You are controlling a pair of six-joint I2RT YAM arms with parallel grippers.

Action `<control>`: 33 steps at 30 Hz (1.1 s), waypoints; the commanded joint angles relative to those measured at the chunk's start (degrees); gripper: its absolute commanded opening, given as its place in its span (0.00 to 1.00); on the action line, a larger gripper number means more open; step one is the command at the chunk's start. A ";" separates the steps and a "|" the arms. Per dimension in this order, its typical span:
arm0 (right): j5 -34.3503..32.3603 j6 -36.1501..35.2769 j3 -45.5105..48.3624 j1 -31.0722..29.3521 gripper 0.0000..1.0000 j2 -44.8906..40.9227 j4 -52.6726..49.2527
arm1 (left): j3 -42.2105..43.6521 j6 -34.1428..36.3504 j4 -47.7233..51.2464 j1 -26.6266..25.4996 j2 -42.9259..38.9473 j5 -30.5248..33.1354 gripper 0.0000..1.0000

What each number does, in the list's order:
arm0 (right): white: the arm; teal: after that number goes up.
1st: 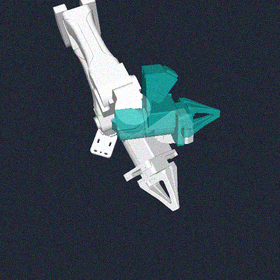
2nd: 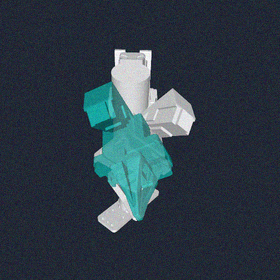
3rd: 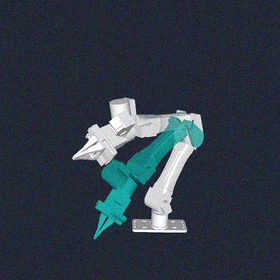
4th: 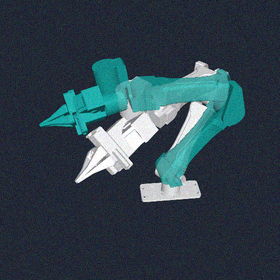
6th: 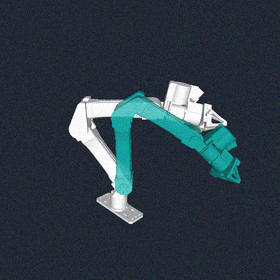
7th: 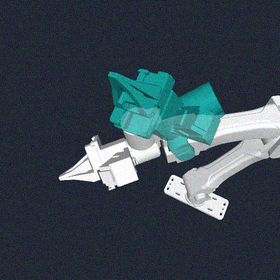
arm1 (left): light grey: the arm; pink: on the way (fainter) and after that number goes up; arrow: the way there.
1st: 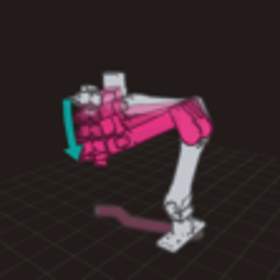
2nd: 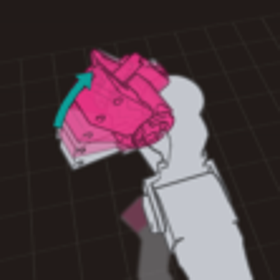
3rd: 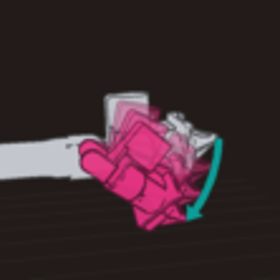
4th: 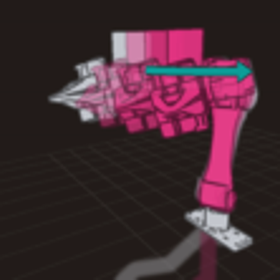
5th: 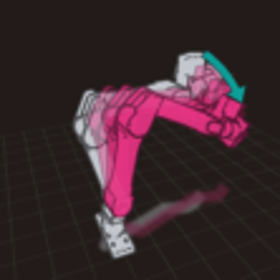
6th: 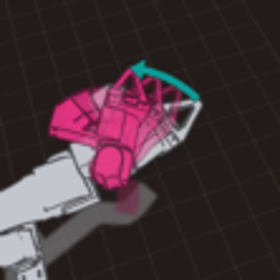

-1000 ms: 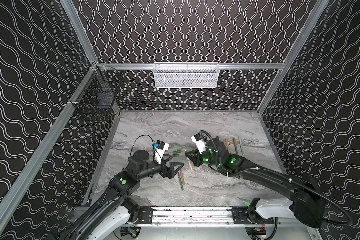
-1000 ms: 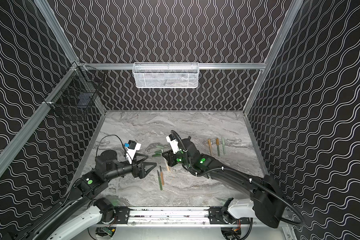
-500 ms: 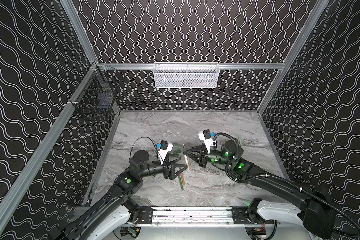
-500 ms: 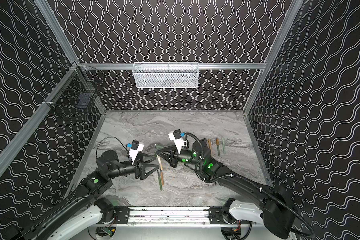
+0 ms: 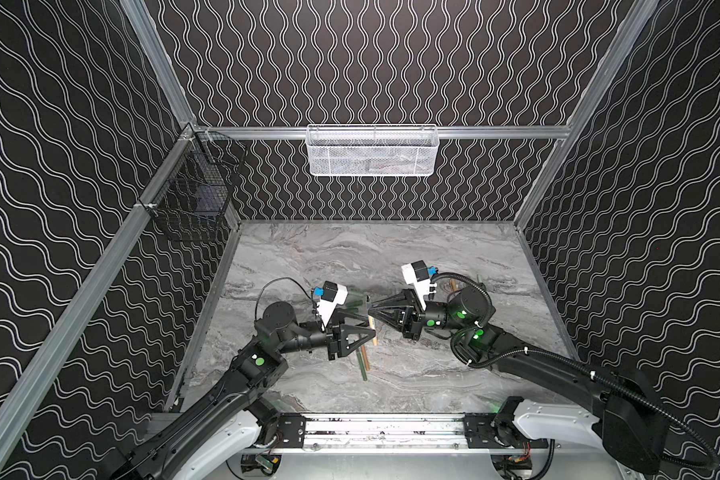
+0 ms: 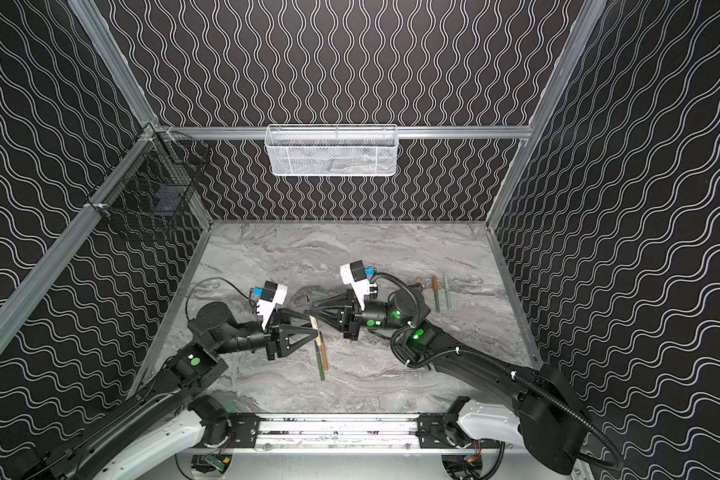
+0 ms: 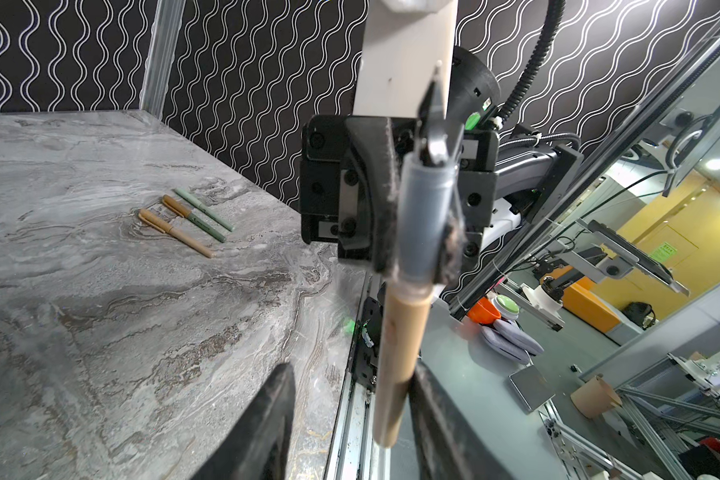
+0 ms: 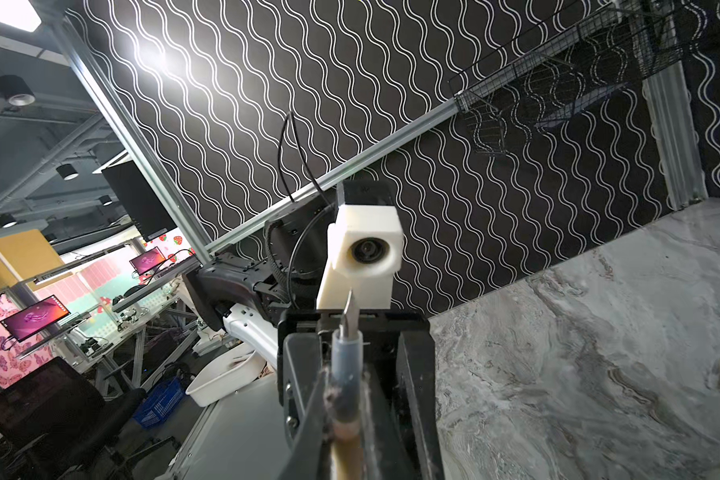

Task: Insert the pens into the pen caps
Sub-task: 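Raise the pen tip-up toward the left gripper while the left gripper closes on it, then open the right gripper and move it over the loose green caps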

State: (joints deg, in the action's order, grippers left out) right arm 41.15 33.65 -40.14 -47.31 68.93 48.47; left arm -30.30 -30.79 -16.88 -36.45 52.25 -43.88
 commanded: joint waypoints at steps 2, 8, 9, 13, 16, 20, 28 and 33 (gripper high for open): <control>1.33 1.33 -0.20 -0.15 0.11 0.24 3.70 | -0.08 -0.74 -4.39 -0.08 0.94 -0.81 0.50; 1.31 1.81 0.30 -0.33 0.11 0.42 4.23 | -0.43 -0.94 -6.93 -0.14 2.05 -1.32 0.38; 1.31 1.89 0.40 -0.30 0.11 0.55 4.48 | -0.61 -0.77 -6.79 -0.13 2.25 -1.51 0.35; 1.15 2.02 0.39 -0.33 0.12 0.77 4.37 | -0.72 0.78 -4.86 -0.12 1.12 -0.49 0.24; 0.81 1.86 0.30 -0.33 0.13 1.16 3.94 | -1.27 2.04 -2.41 -0.12 -0.07 0.28 0.16; 0.41 1.25 -0.34 -0.31 0.15 1.86 2.64 | -3.10 4.42 4.71 -0.18 -1.30 2.67 0.02; -2.52 -4.13 -3.37 1.06 0.43 2.63 -8.60 | -12.04 14.50 32.49 0.18 -3.39 10.48 0.00; -5.98 -11.91 -5.63 3.72 0.57 2.93 -20.57 | -18.36 19.94 50.93 2.64 -4.92 19.27 0.00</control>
State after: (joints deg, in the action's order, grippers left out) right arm 37.89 27.27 -44.64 -44.45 71.64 35.94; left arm -46.65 -16.14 19.51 -34.83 47.86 -31.16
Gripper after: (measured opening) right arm 0.572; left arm 0.100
